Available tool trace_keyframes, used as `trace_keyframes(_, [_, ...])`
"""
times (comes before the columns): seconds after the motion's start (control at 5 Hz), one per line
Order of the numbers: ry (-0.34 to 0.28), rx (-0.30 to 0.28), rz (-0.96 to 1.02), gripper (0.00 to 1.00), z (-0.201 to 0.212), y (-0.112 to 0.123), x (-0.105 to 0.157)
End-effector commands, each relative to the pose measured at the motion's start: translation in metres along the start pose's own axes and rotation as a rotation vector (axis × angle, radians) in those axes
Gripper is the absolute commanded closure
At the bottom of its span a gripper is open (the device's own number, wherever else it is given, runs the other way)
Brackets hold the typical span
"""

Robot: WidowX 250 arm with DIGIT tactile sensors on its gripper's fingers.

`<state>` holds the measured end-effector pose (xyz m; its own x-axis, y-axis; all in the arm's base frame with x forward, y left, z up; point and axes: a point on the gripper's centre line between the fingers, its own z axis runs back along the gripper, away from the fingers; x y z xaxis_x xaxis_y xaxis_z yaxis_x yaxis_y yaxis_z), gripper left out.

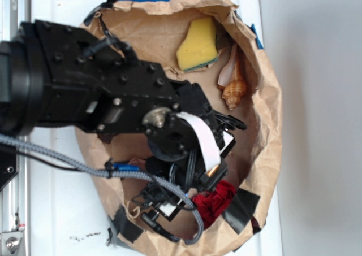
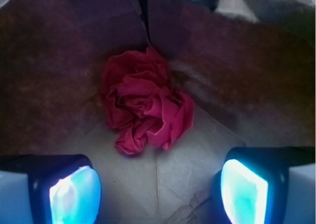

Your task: Grab the red paper.

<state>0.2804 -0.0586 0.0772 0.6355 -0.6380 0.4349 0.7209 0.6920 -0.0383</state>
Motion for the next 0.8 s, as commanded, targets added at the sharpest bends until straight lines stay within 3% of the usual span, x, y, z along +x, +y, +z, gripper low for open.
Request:
trace_keyframes(0.0, [-0.039, 0.035, -0.031, 0.0, 0.014, -0.002, 0.007])
trace_keyframes(0.4, [-0.039, 0.07, -0.075, 0.0, -0.009, -0.011, 0.014])
trace_keyframes(0.6, [-0.017, 0.029, -0.105, 0.0, -0.019, -0.014, 0.015])
